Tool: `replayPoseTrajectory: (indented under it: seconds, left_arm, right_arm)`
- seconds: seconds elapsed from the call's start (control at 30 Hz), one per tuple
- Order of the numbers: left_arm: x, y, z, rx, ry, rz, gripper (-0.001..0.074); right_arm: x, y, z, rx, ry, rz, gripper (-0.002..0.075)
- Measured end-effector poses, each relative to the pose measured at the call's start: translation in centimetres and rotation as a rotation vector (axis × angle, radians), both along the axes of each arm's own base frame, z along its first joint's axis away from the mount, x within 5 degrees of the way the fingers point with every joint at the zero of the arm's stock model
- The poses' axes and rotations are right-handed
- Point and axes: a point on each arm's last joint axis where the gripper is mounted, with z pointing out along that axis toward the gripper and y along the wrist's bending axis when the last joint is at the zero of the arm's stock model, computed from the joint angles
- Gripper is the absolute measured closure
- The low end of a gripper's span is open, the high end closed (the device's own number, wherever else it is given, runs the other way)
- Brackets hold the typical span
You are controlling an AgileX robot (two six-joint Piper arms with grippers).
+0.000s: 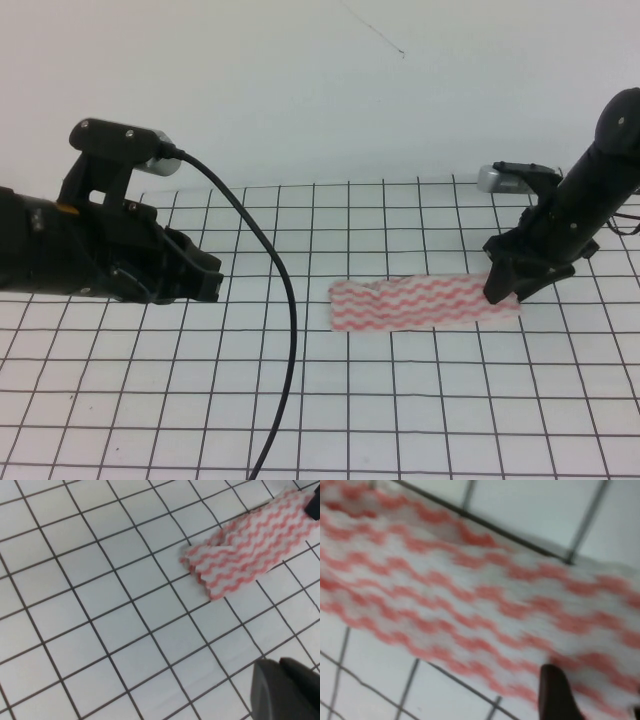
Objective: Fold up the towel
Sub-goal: 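Fold the patterned cloth into a small square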
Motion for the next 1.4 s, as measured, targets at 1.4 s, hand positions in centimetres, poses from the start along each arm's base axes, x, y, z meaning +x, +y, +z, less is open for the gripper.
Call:
replayPoseTrajectory:
  seconds: [1.4]
  left_arm:
    - [-0.5, -0.2, -0.2, -0.016, 0.062, -0.034, 0.0736]
  right_arm:
    - [-1.8, 9.2, 2.1, 0.154, -0.085, 0.162, 0.0688]
